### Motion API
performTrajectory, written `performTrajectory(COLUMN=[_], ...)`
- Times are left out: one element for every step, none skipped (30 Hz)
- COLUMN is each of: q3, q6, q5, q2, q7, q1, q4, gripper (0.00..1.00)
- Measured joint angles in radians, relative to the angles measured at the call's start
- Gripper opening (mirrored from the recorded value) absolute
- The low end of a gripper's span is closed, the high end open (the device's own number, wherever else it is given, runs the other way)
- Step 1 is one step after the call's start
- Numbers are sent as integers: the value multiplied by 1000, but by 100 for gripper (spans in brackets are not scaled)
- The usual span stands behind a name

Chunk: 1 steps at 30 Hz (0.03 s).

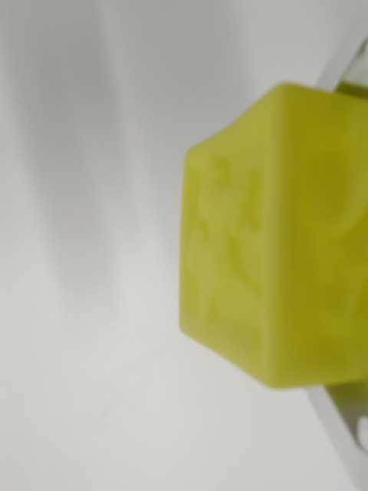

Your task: Pick yellow cube

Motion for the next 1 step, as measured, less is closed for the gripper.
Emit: performTrajectory(q3=[0], q6=[0], q5=[0], q2=[0], q7=[0], q1=[0], q4=[0], gripper=[0])
